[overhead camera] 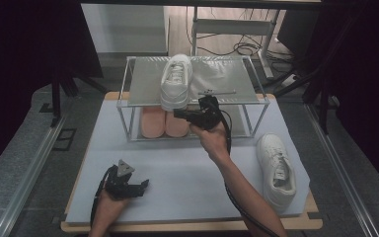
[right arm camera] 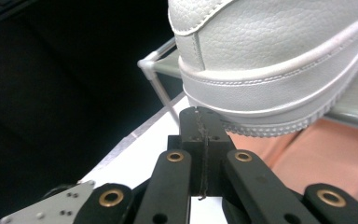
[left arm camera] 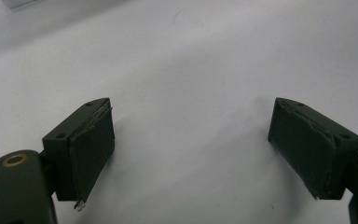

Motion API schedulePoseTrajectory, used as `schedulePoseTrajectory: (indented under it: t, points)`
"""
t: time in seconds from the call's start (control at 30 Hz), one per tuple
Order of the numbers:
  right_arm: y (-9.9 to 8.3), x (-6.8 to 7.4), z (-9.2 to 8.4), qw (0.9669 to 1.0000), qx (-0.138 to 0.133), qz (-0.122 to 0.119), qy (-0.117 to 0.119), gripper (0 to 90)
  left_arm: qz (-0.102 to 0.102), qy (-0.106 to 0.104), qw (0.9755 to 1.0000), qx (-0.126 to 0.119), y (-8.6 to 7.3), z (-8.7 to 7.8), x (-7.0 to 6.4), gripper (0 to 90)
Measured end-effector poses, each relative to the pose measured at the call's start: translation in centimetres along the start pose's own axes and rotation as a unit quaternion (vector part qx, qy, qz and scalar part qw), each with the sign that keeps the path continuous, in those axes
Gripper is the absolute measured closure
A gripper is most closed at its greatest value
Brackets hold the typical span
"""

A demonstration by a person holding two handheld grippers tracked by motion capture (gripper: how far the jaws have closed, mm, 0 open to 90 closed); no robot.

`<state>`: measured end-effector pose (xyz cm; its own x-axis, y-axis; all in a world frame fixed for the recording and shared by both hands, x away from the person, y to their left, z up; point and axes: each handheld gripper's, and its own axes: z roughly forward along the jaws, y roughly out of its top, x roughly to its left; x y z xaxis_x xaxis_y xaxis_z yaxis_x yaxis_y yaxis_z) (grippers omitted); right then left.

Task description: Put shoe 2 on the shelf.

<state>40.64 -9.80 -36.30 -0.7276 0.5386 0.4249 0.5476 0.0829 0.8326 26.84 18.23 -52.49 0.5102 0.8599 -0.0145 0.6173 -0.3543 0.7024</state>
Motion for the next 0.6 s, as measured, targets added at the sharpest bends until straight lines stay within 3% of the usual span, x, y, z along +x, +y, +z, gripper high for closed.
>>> schedulePoseTrajectory:
  t: [0.17,0.37,0.6]
  points:
    - [0.0,-1.4,-0.8,0.9996,-0.009,0.025,0.001,90.0,0.0,0.0,1.0,0.0,0.0,0.0,0.0,14.5]
    - [0.2,-1.8,-1.4,0.9995,-0.014,0.02,-0.02,90.0,0.0,0.0,1.0,0.0,0.0,0.0,0.0,14.5]
    - [0.2,-1.9,-1.5,0.9992,-0.019,0.022,-0.027,90.0,-0.001,-0.001,1.0,0.0,0.0,0.0,0.0,14.5]
